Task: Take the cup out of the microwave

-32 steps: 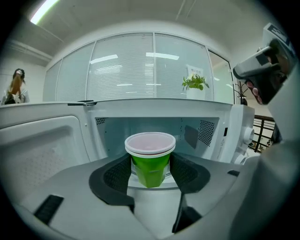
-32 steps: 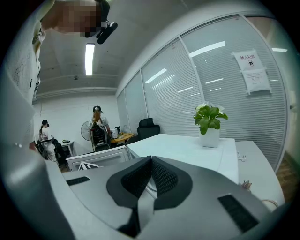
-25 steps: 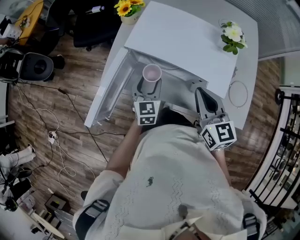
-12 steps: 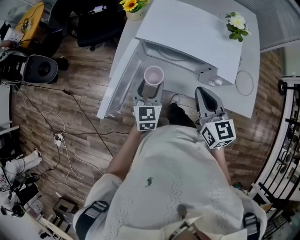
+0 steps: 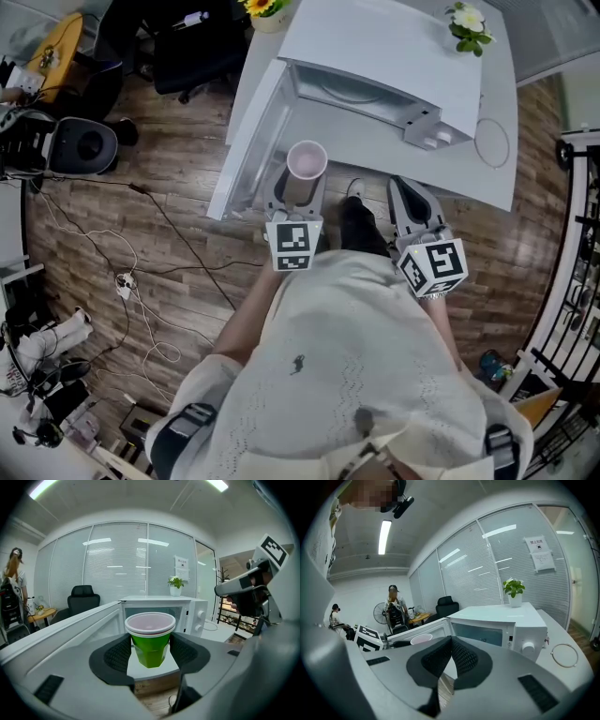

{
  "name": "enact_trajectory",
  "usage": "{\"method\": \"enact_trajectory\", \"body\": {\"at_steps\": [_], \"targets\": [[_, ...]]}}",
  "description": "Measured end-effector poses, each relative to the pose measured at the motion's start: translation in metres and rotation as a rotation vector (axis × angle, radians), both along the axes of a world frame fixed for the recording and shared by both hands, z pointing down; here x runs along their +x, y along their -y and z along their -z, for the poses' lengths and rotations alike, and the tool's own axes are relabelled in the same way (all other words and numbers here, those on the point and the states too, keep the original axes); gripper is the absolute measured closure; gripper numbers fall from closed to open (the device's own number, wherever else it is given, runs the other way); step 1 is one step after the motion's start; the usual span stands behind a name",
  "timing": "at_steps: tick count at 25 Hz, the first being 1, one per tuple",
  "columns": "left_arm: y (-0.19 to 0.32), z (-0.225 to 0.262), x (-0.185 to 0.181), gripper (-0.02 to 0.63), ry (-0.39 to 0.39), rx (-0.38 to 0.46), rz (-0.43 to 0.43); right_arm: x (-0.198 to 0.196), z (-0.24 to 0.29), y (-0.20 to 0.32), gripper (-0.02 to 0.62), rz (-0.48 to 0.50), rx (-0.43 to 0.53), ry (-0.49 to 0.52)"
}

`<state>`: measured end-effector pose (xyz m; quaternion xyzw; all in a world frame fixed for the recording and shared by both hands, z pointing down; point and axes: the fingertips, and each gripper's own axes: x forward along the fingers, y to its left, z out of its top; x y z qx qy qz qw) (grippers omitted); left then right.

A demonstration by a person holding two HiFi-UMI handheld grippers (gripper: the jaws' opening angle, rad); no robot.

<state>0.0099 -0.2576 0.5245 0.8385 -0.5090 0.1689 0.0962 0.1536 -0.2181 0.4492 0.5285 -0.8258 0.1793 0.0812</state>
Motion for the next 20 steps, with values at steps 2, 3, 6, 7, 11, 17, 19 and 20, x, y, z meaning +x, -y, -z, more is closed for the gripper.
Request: {"method": "enact_trajectory", "body": {"at_steps": [2, 3, 6, 7, 11, 17, 19, 20], "targets": [[-0.009, 0.004, -0.004, 0.324, 0.000, 0.005, -0.014, -0.005, 0.000, -0.009, 0.586, -0.010, 0.001, 0.000], [-0.013, 0.006, -0.006, 0.324, -0.001, 0.008, -0.019, -0.007, 0.000, -0.014, 0.586, -0.014, 0.001, 0.001], [-0.024, 0.013, -0.011, 0.324, -0.007, 0.018, -0.029, -0.013, 0.000, -0.027, 0.586, -0.022, 0.002, 0.004], [-0.027, 0.015, -0.012, 0.324, -0.009, 0.021, -0.032, -0.014, 0.000, -0.030, 0.586, -0.026, 0.002, 0.004], [-0.042, 0.022, -0.015, 0.324, -0.011, 0.036, -0.049, -0.018, 0.000, -0.046, 0.586, -0.042, 0.010, 0.007], [-0.059, 0.034, -0.015, 0.324, -0.018, 0.052, -0.071, -0.019, 0.004, -0.067, 0.586, -0.060, 0.027, 0.001], [-0.063, 0.040, -0.013, 0.324, -0.022, 0.061, -0.080, -0.017, 0.008, -0.071, 0.586, -0.068, 0.036, -0.001], [-0.065, 0.043, -0.012, 0.324, -0.025, 0.066, -0.083, -0.016, 0.010, -0.072, 0.586, -0.071, 0.042, -0.003]]}}
